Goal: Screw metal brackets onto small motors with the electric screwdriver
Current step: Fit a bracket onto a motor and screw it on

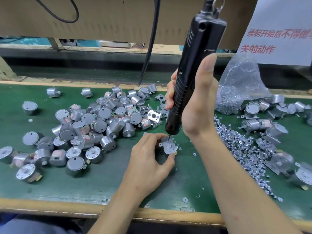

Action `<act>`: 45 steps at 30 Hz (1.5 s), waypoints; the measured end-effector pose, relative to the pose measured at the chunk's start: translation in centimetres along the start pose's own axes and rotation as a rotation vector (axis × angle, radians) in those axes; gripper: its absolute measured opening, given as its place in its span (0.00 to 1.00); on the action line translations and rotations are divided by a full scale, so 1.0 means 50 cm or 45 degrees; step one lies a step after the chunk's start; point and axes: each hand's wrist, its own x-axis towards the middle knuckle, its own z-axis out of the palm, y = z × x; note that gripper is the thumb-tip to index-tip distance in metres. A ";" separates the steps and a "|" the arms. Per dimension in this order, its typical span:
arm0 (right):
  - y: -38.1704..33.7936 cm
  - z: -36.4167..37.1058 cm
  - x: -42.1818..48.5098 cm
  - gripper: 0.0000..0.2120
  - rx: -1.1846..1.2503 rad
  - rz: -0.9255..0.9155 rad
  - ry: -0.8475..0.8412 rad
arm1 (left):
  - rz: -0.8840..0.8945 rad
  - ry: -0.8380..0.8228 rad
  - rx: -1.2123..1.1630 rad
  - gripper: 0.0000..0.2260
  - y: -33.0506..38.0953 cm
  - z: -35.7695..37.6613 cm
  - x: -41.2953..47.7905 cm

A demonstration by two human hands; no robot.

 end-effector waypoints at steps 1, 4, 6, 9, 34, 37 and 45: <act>0.001 -0.002 -0.001 0.45 -0.003 -0.009 -0.011 | -0.001 0.000 0.004 0.17 0.000 0.000 0.000; -0.001 0.005 -0.004 0.48 -0.045 -0.007 -0.008 | -0.016 -0.010 0.017 0.17 0.000 0.000 -0.001; 0.000 0.008 -0.003 0.49 -0.065 -0.009 -0.019 | -0.027 -0.037 0.033 0.18 0.001 0.000 -0.002; 0.000 0.013 -0.005 0.50 -0.086 -0.018 -0.043 | -0.035 -0.084 0.051 0.20 0.003 0.002 -0.002; 0.001 0.018 0.006 0.51 -0.141 0.070 -0.060 | -0.033 -0.187 0.100 0.16 -0.006 0.011 0.000; 0.001 0.018 0.002 0.51 -0.138 0.032 -0.084 | -0.023 -0.180 0.112 0.17 -0.006 0.009 0.000; 0.001 0.009 0.003 0.49 -0.117 0.017 -0.101 | -0.023 -0.205 0.093 0.19 -0.010 0.007 0.004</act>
